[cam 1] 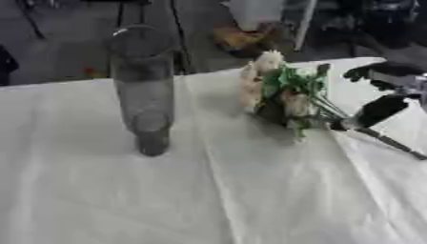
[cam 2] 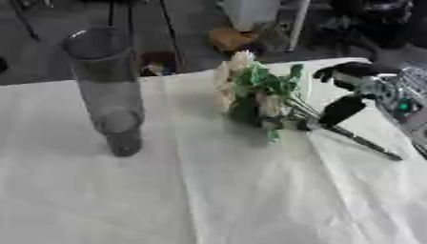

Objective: Arrange flowers into the vase.

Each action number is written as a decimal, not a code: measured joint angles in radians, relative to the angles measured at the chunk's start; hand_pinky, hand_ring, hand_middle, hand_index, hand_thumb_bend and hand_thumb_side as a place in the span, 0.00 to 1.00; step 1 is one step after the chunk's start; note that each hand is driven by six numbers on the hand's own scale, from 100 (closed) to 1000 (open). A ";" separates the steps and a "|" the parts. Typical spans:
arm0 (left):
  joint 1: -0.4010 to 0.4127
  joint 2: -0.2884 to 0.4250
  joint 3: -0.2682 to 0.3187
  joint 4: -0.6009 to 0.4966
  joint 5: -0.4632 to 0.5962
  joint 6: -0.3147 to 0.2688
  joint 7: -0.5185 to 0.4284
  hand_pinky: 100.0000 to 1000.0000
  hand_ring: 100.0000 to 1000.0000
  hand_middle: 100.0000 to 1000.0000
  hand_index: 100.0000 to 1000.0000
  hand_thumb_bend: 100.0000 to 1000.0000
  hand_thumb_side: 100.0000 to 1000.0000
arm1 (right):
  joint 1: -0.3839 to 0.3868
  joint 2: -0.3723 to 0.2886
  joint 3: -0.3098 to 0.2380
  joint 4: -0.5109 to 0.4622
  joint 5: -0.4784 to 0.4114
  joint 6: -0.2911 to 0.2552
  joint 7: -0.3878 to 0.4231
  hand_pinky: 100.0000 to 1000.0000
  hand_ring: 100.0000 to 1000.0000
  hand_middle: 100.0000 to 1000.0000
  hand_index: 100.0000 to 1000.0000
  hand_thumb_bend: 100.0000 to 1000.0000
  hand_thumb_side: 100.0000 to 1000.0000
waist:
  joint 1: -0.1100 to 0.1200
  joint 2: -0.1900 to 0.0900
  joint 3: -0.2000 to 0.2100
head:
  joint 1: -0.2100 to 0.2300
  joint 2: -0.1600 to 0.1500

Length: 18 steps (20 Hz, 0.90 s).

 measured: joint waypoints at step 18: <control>0.000 0.000 0.000 0.000 0.000 0.003 0.002 0.82 0.78 0.85 0.92 0.00 0.83 | -0.092 0.076 0.041 0.183 0.069 -0.041 0.016 0.83 1.00 0.91 1.00 0.53 0.37 | -0.002 0.000 0.003 | 0.012 0.000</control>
